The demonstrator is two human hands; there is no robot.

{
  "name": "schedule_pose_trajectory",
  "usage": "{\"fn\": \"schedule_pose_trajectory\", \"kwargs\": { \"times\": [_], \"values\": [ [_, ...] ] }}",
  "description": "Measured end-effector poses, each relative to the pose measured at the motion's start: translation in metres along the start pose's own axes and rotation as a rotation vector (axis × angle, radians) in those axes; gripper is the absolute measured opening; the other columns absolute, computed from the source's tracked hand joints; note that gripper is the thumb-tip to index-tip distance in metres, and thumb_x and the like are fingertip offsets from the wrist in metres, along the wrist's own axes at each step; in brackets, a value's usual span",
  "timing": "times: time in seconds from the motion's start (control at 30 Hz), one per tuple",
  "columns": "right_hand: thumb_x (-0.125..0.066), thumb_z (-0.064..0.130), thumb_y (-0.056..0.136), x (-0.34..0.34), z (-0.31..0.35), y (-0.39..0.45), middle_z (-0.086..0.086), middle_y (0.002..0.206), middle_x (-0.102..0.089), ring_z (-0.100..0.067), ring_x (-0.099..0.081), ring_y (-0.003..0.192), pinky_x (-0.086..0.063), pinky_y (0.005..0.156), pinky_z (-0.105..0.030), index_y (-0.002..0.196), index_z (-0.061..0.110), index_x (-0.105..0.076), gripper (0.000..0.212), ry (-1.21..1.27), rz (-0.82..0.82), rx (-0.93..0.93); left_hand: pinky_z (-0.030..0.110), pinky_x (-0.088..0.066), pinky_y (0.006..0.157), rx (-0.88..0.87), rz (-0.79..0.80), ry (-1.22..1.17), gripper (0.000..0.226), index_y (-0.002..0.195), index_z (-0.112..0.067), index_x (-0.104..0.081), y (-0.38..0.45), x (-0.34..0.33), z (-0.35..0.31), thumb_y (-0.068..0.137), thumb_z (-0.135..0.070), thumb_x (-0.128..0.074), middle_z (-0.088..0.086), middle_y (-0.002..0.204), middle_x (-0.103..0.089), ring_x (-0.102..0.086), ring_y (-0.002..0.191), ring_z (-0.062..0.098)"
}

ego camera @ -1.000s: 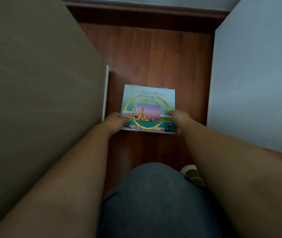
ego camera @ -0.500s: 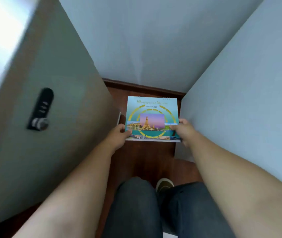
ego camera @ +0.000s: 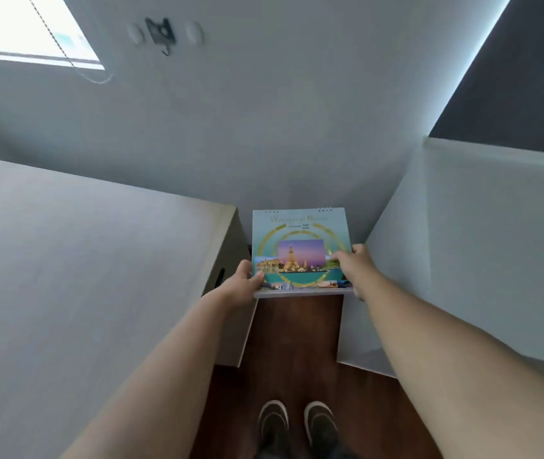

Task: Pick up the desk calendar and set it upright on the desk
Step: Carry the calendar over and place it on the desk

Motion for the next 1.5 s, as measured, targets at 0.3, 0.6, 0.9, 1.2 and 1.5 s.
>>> {"fn": "schedule_pose_trajectory", "kwargs": {
  "times": [0.3,0.6,0.9,1.2,1.5],
  "values": [
    [-0.066,0.002,0.083,-0.082,0.106,-0.087,-0.013,0.116,-0.058,-0.016,-0.059,0.081,-0.043,0.053,-0.019,0.132,0.004,-0.038,0.057,-0.016,0.346,0.280,0.018,-0.043,0.058,-0.100,-0.459,-0.368,0.004,0.097,-0.012,-0.054,-0.118,0.106,-0.007,0.096,-0.014,-0.051,0.006,0.082,-0.062,-0.060,0.067,0.008],
    [-0.066,0.007,0.081,-0.271,0.109,-0.245,-0.010,0.110,-0.060,-0.026,-0.068,0.086,-0.058,0.062,-0.036,0.122,0.027,-0.030,0.057,-0.351,0.885,0.441,0.027,-0.047,0.058,0.028,-1.061,-0.876,0.029,0.113,-0.006,-0.055,-0.281,0.205,0.127,0.091,-0.026,-0.055,0.010,0.103,-0.065,-0.061,0.077,0.016],
    [-0.055,0.011,0.090,-0.433,0.071,-0.395,-0.018,0.106,-0.068,-0.028,-0.062,0.089,-0.048,0.075,-0.037,0.114,0.002,-0.056,0.026,-0.596,1.126,0.499,0.049,-0.051,0.093,0.127,-1.301,-0.972,0.046,0.097,-0.021,-0.059,-0.435,0.262,0.264,0.082,-0.060,-0.038,0.017,0.112,-0.066,-0.063,0.104,0.033],
    [-0.050,0.006,0.091,-0.524,0.036,-0.468,-0.004,0.081,-0.054,-0.012,-0.050,0.064,-0.037,0.045,-0.022,0.114,0.009,-0.047,0.023,-0.637,1.152,0.523,0.036,-0.039,0.086,0.294,-1.365,-0.907,0.049,0.115,-0.012,-0.053,-0.482,0.301,0.358,0.094,-0.051,-0.033,0.015,0.117,-0.059,-0.054,0.108,0.033],
    [-0.045,0.001,0.090,-0.587,0.008,-0.459,-0.006,0.091,-0.051,-0.011,-0.045,0.065,-0.032,0.049,-0.024,0.127,0.007,-0.043,0.037,-0.728,1.165,0.521,0.043,-0.036,0.107,0.446,-1.298,-0.979,0.081,0.127,-0.026,-0.054,-0.452,0.317,0.432,0.075,-0.076,-0.017,0.004,0.128,-0.058,-0.056,0.116,0.029]
  ]
}}
Point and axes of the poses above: each hand's wrist, its own y-axis towards the middle knuckle, its own x-axis out of the back of the hand, z = x × y, the point moved 7 cm from there along y, towards the middle knuckle
